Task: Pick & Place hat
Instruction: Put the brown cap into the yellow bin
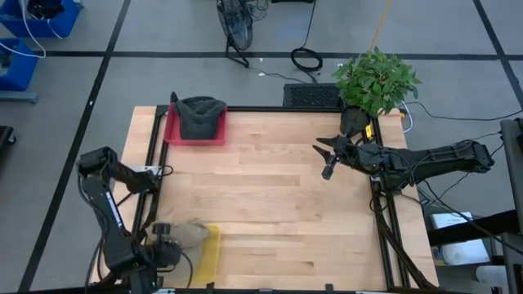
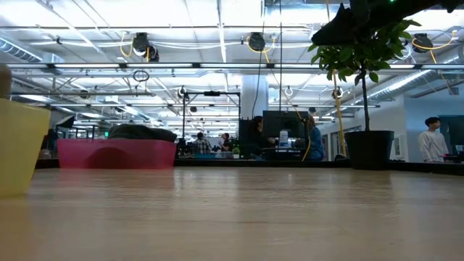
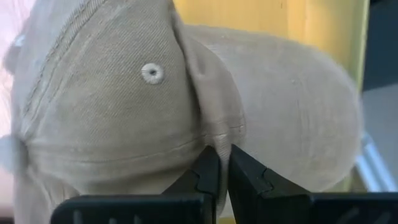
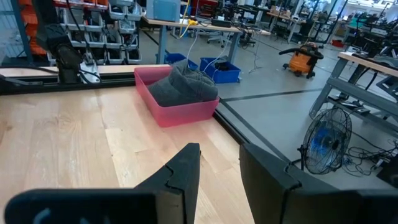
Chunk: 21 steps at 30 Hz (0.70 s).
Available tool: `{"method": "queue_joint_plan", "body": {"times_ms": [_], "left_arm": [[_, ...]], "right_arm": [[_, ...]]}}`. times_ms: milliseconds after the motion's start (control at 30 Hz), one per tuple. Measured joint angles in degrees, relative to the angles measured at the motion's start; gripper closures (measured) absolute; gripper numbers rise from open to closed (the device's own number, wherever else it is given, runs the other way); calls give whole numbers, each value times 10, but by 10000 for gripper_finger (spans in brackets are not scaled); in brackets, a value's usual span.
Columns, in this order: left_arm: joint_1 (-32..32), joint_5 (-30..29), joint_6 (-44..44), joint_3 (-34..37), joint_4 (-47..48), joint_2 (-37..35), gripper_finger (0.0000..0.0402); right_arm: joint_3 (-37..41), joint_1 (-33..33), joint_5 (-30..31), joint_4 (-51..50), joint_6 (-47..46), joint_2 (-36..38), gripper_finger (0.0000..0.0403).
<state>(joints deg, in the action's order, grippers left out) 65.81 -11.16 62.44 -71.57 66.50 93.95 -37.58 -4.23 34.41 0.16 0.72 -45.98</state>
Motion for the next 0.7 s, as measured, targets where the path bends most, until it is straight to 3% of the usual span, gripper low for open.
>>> {"method": "queue_joint_plan", "body": {"times_ms": [200, 533, 700], "left_arm": [[-3, -5, 60, -2, -1, -21, 345], [-7, -4, 67, 1, -1, -21, 191], [-30, 51, 67, 1, 0, -28, 160]], "right_arm": [[0, 0, -1, 0, 0, 0, 303], [0, 0, -2, 0, -1, 0, 303], [0, 0, -2, 2, -1, 0, 303]]}}
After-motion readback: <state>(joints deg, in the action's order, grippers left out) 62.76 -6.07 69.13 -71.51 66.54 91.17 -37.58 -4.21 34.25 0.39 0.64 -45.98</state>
